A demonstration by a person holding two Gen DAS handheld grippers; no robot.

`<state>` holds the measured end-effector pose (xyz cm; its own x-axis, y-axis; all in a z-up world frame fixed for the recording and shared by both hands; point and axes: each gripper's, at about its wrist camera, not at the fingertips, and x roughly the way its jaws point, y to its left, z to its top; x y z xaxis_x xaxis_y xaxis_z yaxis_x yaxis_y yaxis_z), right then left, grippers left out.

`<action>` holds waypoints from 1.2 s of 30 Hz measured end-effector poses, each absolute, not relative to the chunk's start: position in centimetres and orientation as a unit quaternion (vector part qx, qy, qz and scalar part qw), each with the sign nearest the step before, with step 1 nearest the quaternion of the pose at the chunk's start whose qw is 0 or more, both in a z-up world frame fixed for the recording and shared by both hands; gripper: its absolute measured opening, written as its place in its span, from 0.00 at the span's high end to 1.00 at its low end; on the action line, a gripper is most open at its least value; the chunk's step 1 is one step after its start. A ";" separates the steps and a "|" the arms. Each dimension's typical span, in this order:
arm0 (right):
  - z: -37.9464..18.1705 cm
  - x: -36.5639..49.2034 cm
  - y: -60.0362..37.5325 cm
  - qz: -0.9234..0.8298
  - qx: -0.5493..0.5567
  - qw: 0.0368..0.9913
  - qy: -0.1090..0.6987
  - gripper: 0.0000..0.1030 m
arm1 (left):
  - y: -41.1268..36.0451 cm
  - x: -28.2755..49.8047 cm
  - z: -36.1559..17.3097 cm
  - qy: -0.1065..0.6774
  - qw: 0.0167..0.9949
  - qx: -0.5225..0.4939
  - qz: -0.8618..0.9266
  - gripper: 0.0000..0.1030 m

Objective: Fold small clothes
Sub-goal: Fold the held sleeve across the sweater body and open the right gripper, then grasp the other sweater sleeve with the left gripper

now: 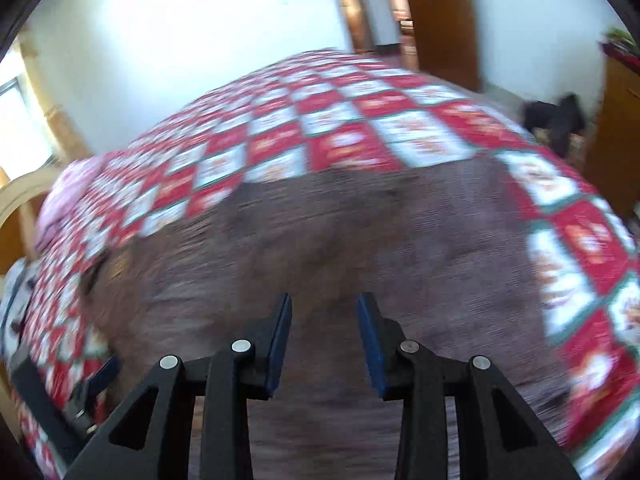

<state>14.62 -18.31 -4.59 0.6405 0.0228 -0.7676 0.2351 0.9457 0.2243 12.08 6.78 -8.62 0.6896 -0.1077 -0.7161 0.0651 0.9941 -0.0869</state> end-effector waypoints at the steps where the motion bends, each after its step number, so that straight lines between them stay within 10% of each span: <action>1: -5.2 14.3 -19.4 -0.074 0.157 0.887 0.428 0.65 | 6.8 12.1 -8.6 0.391 0.919 -0.027 -0.047 0.00; 10: -6.9 9.8 -24.7 -0.149 0.195 0.875 0.418 0.92 | 6.8 12.1 -8.6 0.392 0.918 -0.025 -0.046 0.00; 36: -7.2 14.9 -19.4 -0.174 0.056 0.907 0.380 0.86 | 13.5 13.0 -5.2 0.395 0.912 -0.107 -0.007 0.00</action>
